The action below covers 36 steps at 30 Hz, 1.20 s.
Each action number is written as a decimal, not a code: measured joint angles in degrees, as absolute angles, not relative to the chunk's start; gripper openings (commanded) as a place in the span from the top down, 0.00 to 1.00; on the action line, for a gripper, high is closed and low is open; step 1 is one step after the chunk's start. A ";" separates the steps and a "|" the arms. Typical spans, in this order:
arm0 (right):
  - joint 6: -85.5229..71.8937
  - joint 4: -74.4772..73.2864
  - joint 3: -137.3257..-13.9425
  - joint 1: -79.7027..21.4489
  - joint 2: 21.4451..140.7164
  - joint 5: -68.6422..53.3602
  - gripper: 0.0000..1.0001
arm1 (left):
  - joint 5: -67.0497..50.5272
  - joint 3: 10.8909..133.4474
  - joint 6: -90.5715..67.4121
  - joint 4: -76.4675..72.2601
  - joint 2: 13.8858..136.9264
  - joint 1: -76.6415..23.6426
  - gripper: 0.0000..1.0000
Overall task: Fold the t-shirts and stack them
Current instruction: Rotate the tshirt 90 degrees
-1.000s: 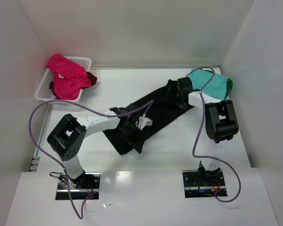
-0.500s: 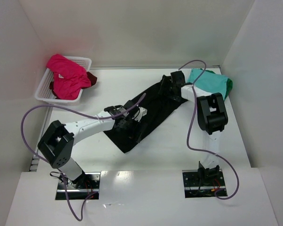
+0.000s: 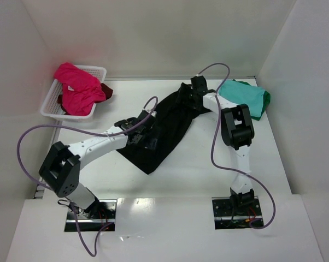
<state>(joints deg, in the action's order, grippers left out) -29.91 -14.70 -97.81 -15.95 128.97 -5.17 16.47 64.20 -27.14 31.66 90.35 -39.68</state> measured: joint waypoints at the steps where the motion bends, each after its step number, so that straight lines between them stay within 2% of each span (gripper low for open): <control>1: -29.80 -14.83 -98.85 -16.38 129.67 -5.26 0.00 | 16.45 64.20 -27.14 31.53 90.72 -39.68 0.01; 5: -28.79 -15.78 -101.12 -17.77 130.89 -5.19 0.00 | 14.17 63.82 -27.27 28.82 96.07 -39.66 0.01; 12: -26.21 -20.56 -112.07 -18.04 137.07 -4.83 0.00 | 12.46 63.14 -29.35 26.35 97.09 -39.66 0.01; 18: -24.85 -21.37 -112.93 -18.04 137.57 -3.41 0.00 | 8.06 61.12 -31.94 25.86 100.00 -39.56 0.01; 28: -24.36 -21.67 -120.52 -18.04 142.50 -4.46 0.00 | 3.73 58.91 -33.03 23.21 98.84 -38.81 0.08; 36: -24.40 -21.58 -124.60 -18.27 145.04 -6.27 0.00 | -8.51 58.66 -32.67 19.53 99.03 -40.12 0.11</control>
<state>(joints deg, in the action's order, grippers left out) -24.40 -21.58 -124.60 -18.27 145.04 -6.27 -8.51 58.66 -32.67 19.53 99.03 -40.12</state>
